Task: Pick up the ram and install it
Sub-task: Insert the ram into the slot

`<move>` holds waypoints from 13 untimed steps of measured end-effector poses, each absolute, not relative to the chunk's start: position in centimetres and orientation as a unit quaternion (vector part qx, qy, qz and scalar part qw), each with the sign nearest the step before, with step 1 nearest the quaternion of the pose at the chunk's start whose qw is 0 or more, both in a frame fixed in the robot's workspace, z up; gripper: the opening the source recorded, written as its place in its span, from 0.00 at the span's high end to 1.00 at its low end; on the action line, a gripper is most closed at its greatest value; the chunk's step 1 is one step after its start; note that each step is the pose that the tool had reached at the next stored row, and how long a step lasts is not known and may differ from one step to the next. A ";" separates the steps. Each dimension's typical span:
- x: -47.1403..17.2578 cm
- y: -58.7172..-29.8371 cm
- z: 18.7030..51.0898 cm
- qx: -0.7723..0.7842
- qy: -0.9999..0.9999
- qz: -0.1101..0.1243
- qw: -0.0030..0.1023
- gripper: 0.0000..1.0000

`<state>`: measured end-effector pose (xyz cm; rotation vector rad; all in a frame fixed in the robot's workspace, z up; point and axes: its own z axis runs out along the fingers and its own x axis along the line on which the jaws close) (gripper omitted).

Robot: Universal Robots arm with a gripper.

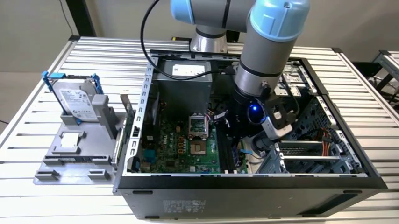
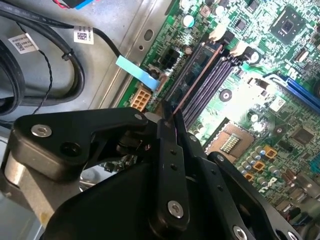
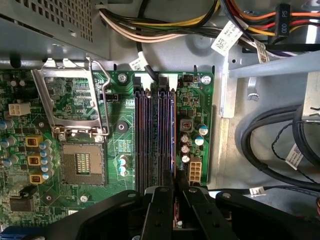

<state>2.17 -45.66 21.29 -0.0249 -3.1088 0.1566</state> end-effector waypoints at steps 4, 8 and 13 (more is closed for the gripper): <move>2.2 -45.6 21.3 -0.025 -0.998 0.050 0.015 1.00; 2.2 -45.7 20.9 -0.026 -0.998 0.050 0.015 1.00; 2.2 -45.7 20.6 -0.026 -0.998 0.050 0.016 1.00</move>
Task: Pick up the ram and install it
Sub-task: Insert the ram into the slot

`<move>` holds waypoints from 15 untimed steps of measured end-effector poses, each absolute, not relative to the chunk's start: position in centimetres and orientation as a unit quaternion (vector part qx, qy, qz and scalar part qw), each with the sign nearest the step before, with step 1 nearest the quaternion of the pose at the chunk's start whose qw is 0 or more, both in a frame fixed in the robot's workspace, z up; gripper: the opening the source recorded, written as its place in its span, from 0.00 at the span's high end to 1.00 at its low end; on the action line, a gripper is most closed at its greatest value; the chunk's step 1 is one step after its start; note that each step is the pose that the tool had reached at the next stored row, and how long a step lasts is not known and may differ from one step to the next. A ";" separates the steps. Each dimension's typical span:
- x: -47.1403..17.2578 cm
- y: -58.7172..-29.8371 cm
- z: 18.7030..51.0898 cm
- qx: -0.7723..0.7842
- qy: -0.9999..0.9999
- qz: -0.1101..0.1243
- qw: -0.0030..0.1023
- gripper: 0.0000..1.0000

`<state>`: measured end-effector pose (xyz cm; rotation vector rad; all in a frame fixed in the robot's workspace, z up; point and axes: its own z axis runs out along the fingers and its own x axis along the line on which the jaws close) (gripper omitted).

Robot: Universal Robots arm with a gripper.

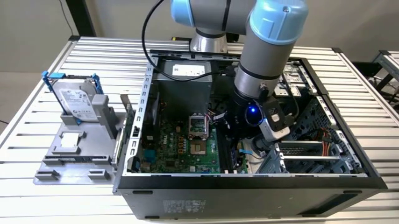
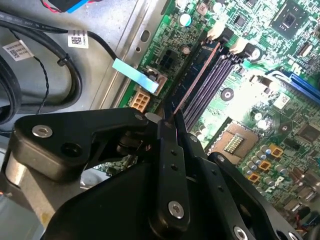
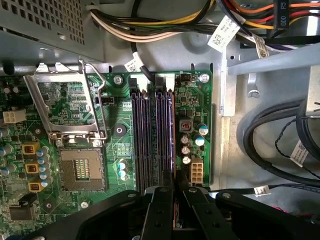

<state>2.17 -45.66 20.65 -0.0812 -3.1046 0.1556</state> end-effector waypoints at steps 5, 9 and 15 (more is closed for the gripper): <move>2.2 -45.6 20.5 -0.026 -0.998 0.049 0.016 0.00; 2.2 -45.6 21.7 -0.036 -0.998 0.050 0.017 0.00; 2.2 -45.6 23.7 -0.036 -0.998 0.050 0.017 0.00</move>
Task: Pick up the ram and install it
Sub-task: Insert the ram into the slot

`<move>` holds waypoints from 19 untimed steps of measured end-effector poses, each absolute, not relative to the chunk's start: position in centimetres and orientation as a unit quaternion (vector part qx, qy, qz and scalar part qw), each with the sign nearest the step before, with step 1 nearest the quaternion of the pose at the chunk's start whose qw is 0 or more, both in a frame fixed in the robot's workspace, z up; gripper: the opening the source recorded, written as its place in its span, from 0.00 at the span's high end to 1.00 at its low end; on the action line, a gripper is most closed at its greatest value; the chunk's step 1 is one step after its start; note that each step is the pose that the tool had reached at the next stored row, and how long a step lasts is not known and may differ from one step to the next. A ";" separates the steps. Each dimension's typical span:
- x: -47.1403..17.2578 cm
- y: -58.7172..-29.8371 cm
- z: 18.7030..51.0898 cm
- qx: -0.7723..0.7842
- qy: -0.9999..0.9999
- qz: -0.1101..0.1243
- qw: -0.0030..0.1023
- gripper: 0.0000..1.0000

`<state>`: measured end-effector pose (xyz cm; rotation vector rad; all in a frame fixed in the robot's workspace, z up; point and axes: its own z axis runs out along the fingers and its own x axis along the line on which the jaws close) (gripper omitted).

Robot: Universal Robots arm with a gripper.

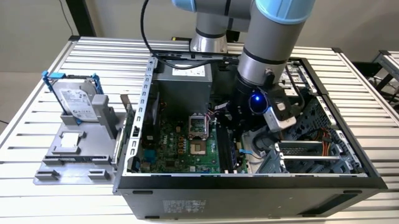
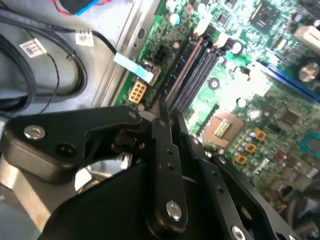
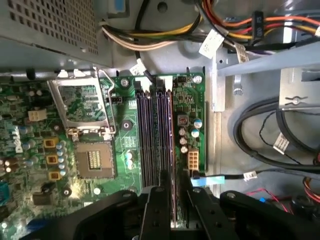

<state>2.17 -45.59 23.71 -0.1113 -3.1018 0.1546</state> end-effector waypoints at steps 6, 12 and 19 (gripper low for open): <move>2.2 -45.6 23.7 -0.035 -0.998 0.050 0.017 1.00; 2.2 -45.6 23.7 -0.033 -0.998 0.050 0.017 1.00; 2.2 -45.6 23.7 -0.032 -0.998 0.050 0.017 1.00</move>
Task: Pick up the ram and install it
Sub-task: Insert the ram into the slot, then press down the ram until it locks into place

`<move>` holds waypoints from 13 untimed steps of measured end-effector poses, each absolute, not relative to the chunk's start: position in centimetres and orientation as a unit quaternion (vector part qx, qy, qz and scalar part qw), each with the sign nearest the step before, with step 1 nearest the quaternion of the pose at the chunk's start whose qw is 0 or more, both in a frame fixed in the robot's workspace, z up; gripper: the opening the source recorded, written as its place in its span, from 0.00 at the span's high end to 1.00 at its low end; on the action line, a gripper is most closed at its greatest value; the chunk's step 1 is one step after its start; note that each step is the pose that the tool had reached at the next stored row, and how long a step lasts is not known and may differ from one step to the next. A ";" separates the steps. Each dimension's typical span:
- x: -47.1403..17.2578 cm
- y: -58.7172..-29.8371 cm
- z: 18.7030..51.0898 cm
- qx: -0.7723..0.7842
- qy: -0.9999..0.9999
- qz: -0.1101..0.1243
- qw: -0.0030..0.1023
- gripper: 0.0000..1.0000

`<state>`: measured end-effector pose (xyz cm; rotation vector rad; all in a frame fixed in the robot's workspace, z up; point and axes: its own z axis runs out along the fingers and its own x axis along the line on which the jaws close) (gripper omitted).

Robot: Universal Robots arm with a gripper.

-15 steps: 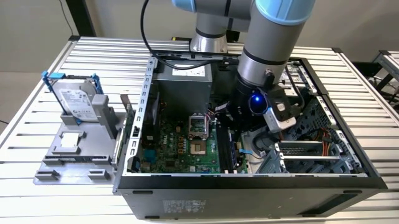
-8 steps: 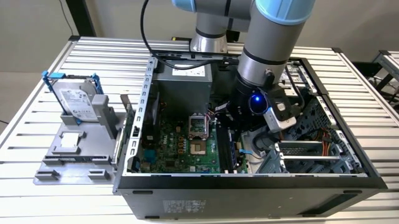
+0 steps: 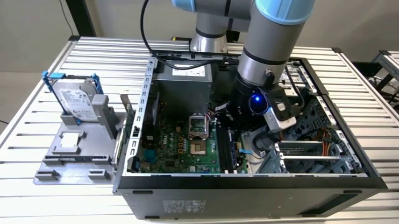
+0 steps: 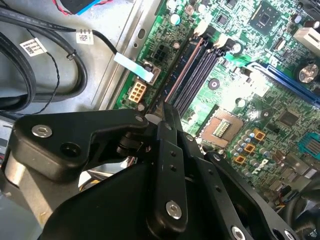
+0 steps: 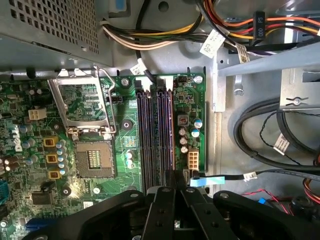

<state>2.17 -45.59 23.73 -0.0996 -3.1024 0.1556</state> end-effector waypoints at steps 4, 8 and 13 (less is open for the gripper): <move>2.3 -45.6 23.7 -0.031 -0.998 0.047 0.021 1.00; 2.3 -45.6 23.7 -0.030 -0.998 0.026 0.040 1.00; 2.6 -45.6 23.8 -0.029 -0.998 0.008 0.059 1.00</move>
